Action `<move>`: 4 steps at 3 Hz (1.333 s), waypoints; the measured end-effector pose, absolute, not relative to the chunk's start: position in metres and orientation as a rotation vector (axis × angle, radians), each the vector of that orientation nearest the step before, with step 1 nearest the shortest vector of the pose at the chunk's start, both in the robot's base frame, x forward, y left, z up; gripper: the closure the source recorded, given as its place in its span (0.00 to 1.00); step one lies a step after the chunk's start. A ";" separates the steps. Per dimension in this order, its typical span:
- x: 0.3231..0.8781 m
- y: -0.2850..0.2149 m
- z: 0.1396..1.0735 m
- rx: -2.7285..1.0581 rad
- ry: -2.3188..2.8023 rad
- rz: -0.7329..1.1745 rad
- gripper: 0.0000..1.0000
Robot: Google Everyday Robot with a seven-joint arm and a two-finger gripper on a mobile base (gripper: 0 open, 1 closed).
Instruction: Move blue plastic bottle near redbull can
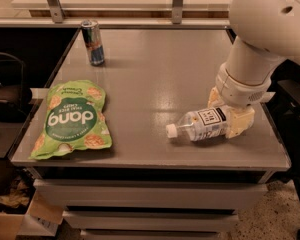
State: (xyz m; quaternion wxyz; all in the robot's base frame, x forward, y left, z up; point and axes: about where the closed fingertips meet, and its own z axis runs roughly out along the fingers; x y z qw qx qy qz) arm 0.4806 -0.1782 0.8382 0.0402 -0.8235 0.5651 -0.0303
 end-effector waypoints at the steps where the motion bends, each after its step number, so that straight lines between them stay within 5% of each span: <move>1: 0.490 -0.178 0.844 -2.532 1.716 -0.133 0.87; 2: 0.513 -0.181 0.860 -2.516 1.705 -0.205 1.00; 4: 0.544 -0.181 0.887 -2.469 1.683 -0.289 1.00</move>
Offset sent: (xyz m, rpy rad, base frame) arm 0.0646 -0.0079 0.0476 -0.0429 -0.1385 0.0039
